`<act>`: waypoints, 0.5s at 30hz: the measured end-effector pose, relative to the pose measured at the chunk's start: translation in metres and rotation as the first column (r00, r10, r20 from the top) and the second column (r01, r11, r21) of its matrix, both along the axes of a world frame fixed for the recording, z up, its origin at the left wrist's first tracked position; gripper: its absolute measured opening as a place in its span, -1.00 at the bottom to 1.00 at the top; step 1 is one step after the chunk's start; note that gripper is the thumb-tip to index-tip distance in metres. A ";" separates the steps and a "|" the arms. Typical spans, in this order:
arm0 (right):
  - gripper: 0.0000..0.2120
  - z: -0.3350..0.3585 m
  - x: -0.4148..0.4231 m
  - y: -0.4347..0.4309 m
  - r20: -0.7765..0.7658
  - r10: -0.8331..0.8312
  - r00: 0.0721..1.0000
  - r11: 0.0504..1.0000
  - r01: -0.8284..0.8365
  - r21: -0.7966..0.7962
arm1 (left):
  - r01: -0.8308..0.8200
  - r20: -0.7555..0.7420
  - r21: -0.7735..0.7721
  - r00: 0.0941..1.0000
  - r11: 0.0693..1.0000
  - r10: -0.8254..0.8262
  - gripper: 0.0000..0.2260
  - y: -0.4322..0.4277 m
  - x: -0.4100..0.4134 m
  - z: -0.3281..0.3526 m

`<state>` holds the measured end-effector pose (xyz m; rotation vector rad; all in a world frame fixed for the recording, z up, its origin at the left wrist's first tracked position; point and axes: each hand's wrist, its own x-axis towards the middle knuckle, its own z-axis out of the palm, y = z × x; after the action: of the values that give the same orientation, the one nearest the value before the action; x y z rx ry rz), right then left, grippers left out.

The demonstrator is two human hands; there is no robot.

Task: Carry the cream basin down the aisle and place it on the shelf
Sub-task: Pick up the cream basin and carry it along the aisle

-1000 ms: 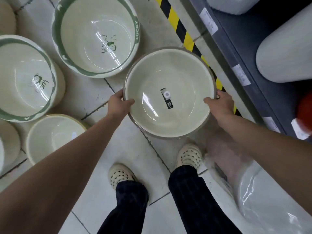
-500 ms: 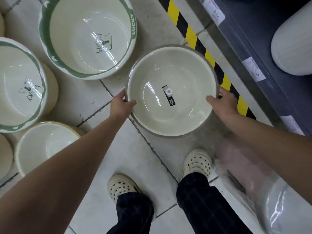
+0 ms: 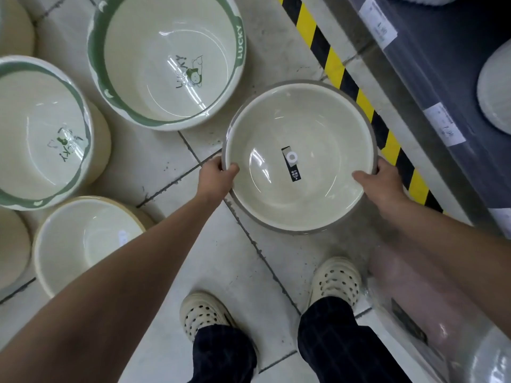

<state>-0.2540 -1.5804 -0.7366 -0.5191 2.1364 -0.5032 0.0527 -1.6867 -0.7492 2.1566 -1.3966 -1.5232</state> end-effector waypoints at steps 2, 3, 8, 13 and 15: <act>-0.69 0.013 0.001 0.001 0.001 0.037 0.999 0.999 -0.037 0.024 | 0.016 -0.013 0.029 1.000 0.999 -0.016 -0.86 0.001 0.007 0.008; -0.70 0.021 0.003 0.002 0.001 0.048 0.999 0.998 -0.048 0.029 | 0.017 -0.009 0.043 1.000 0.999 -0.017 -0.87 0.004 0.010 0.014; -0.70 0.066 0.025 0.015 0.042 0.069 0.997 0.998 -0.069 0.014 | -0.107 -0.028 0.050 0.994 0.993 0.108 -0.91 0.036 0.041 0.057; -0.50 0.119 0.067 0.021 0.153 0.155 0.976 0.987 -0.158 0.009 | -0.221 -0.023 0.039 0.975 0.974 0.222 -0.92 0.068 0.101 0.121; -0.48 0.140 0.090 0.017 0.185 0.202 0.962 0.978 -0.207 0.011 | -0.262 -0.008 0.057 0.965 0.963 0.263 -0.90 0.076 0.129 0.145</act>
<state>-0.1637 -1.5636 -0.5968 -0.6439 1.8874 -0.3862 0.1816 -1.6107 -0.6037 2.2502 -1.0233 -1.4894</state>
